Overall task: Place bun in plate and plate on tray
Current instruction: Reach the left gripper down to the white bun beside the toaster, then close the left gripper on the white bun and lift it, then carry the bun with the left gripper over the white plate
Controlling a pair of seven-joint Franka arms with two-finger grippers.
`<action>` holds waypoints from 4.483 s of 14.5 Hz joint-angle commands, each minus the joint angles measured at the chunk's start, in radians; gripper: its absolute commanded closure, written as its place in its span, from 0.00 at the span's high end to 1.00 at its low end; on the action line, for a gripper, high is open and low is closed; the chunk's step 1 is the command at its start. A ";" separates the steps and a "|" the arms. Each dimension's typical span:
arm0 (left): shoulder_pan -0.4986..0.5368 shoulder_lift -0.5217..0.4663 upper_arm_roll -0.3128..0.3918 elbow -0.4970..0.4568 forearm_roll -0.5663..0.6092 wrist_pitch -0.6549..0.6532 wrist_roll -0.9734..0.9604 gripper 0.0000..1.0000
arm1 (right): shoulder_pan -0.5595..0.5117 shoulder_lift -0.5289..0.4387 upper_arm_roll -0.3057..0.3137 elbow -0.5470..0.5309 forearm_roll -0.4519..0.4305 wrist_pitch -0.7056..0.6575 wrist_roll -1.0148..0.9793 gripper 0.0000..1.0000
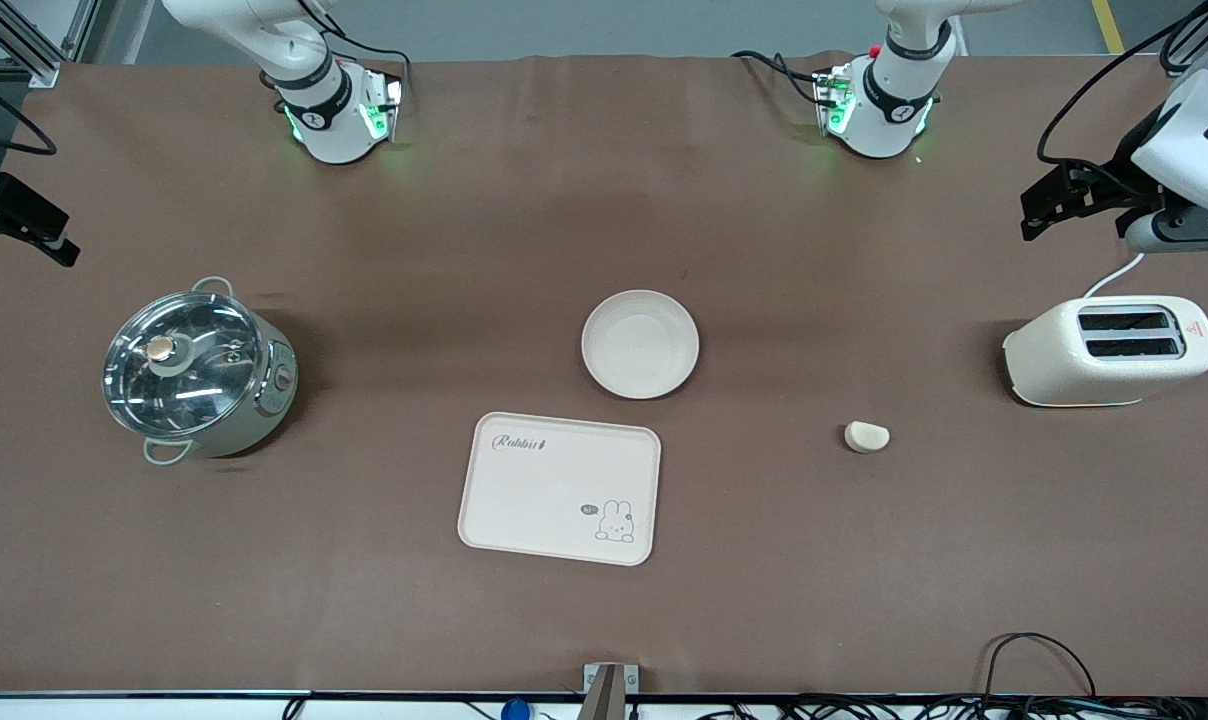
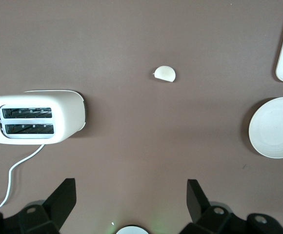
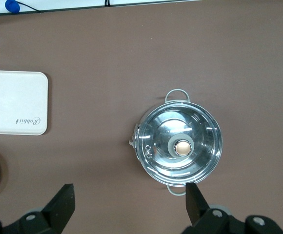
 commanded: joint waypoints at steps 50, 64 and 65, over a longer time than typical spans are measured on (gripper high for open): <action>-0.135 0.693 -0.233 -0.109 0.074 0.681 -0.812 0.32 | -0.004 0.024 0.002 -0.026 0.030 -0.016 -0.044 0.41; -0.432 0.782 -0.226 -0.072 0.077 0.694 -1.109 1.00 | 0.098 0.141 0.009 -0.036 0.070 -0.098 -0.061 1.00; -0.430 0.776 -0.226 -0.072 0.077 0.694 -1.109 1.00 | 0.112 0.157 0.008 -0.050 0.128 -0.078 -0.059 1.00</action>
